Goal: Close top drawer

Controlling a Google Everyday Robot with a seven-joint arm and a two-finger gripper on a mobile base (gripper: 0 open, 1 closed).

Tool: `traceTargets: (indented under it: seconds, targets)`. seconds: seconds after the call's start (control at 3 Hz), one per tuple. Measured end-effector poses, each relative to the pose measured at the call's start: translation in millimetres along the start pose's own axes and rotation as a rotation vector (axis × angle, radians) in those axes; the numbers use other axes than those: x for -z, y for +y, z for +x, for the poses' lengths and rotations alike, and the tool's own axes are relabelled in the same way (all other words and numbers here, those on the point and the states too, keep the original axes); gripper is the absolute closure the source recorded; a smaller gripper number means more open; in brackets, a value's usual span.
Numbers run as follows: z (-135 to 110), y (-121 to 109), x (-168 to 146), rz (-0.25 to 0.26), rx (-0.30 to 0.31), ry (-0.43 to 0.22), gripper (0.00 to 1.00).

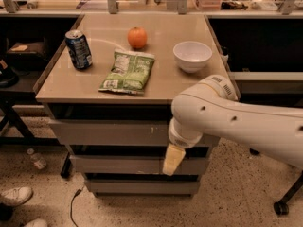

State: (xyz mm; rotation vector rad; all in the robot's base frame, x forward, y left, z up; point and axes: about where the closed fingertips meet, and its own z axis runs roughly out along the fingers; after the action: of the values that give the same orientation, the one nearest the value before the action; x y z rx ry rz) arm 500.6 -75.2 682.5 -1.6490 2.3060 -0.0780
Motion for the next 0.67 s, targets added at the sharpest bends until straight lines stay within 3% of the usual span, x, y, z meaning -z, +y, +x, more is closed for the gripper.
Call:
traceTargets:
  seconds: [0.33,0.67]
  targets:
    - [80,50,49,0.013,-0.199,0.170,0.00]
    - [185,151,102,-0.018,-0.526,0.392,0.00]
